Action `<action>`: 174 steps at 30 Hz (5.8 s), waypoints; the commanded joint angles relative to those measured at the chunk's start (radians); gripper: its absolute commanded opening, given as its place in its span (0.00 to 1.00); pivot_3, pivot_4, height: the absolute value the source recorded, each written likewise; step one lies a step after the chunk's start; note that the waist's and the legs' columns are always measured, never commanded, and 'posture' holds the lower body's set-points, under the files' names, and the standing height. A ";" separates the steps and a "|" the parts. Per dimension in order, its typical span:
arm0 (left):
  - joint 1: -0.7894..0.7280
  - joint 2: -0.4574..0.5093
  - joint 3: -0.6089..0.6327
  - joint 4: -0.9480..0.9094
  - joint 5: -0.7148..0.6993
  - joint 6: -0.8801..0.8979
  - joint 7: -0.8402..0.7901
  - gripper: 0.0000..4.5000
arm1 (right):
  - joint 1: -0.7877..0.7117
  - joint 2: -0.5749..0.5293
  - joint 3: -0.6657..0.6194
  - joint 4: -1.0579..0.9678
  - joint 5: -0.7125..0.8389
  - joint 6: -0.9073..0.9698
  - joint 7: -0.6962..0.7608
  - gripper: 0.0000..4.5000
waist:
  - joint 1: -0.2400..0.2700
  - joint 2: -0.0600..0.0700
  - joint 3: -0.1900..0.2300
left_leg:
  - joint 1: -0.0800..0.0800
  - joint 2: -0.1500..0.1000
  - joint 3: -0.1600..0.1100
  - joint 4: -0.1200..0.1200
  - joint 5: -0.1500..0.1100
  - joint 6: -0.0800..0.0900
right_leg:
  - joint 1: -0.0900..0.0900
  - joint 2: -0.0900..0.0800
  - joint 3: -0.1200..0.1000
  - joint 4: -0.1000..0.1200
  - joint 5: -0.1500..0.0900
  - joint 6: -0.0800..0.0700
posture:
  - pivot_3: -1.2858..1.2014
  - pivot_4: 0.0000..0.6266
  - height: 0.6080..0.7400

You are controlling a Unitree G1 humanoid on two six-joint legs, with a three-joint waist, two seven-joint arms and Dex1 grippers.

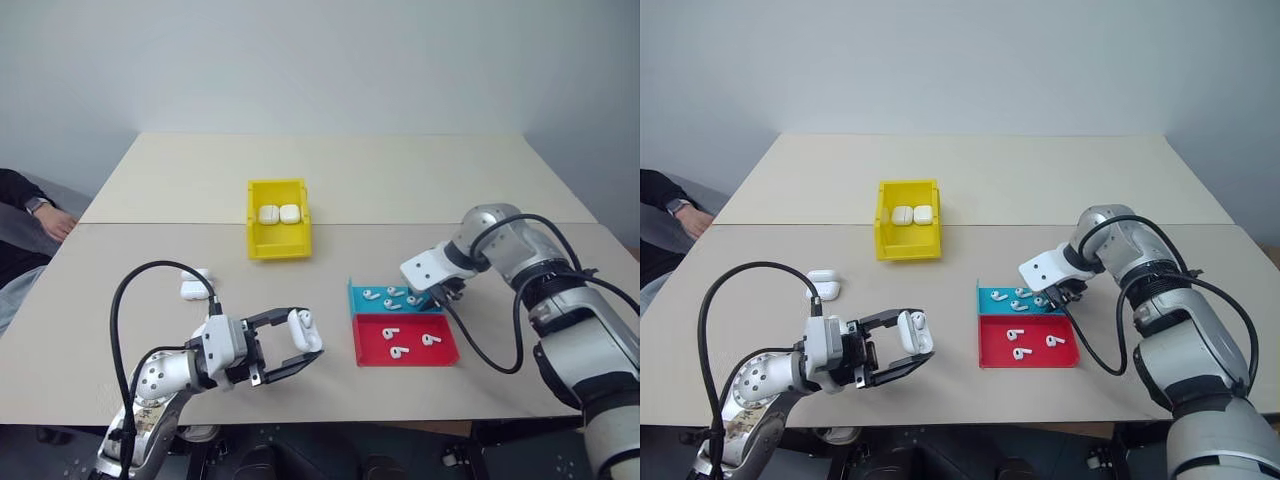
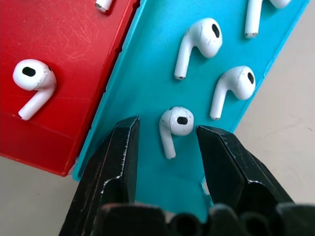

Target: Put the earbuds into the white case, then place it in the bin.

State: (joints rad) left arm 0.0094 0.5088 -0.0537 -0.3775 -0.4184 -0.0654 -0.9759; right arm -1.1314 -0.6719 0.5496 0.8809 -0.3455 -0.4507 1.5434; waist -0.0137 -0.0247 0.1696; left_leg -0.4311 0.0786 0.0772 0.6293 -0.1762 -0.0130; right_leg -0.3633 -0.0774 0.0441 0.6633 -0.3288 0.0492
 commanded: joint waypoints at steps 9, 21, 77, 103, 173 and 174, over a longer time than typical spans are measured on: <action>0.007 0.013 0.013 -0.041 0.000 -0.010 0.024 0.62 | -0.069 0.031 -0.005 0.086 -0.046 -0.072 -0.013 0.50 | 0.000 0.000 0.000 | 0.000 0.000 0.000 0.000 0.000 0.000 | 0.000 0.000 0.000 0.000 0.000 0.000 | 0.52 0.24 1.00; 0.018 0.016 0.009 -0.055 0.000 -0.009 0.038 0.62 | -0.070 0.036 -0.006 0.110 -0.069 -0.108 -0.028 0.19 | -0.001 0.000 0.000 | 0.001 0.000 0.000 0.000 0.000 0.000 | 0.000 0.000 0.000 0.001 0.000 0.000 | 0.52 0.24 1.00; -0.348 -0.152 -0.090 0.010 -0.101 0.199 0.043 0.62 | 0.746 -0.018 -0.720 -1.478 1.303 1.151 -0.608 0.19 | 0.010 0.001 0.000 | 0.001 -0.002 -0.008 0.004 0.000 0.001 | 0.007 0.001 -0.002 0.000 0.001 0.001 | 0.52 0.24 1.00; -0.343 -0.166 -0.089 0.021 -0.096 0.178 0.037 0.62 | 0.774 -0.016 -0.654 -1.449 1.174 1.031 -0.563 0.31 | 0.011 0.001 0.000 | 0.001 -0.002 -0.008 0.004 0.000 0.001 | 0.007 0.001 -0.003 -0.001 0.001 0.001 | 0.52 0.24 1.00; -0.777 -0.313 -0.009 0.520 0.447 0.146 0.692 0.62 | 0.613 -0.212 -0.711 -1.356 0.943 1.013 -0.616 0.01 | 0.026 0.001 0.000 | -0.009 -0.003 -0.010 0.008 -0.001 0.002 | -0.002 0.000 -0.003 0.001 0.001 0.002 | 0.52 0.24 1.00; -0.801 -0.311 -0.008 0.552 0.472 0.159 0.728 0.62 | 0.624 -0.211 -0.710 -1.361 0.940 1.011 -0.623 0.01 | 0.025 0.001 0.000 | -0.009 -0.003 -0.009 0.008 -0.001 0.002 | -0.002 0.000 -0.003 0.000 0.001 0.002 | 0.52 0.24 1.00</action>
State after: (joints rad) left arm -0.7569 0.1960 -0.0754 0.1381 -0.0031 0.0915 -0.3326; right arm -0.5066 -0.8803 -0.1223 -0.4417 0.5978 0.5689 0.9406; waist 0.0112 -0.0239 0.1697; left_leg -0.4406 0.0756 0.0680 0.6373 -0.1769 -0.0111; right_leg -0.3656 -0.0770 0.0416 0.6638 -0.3275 0.0516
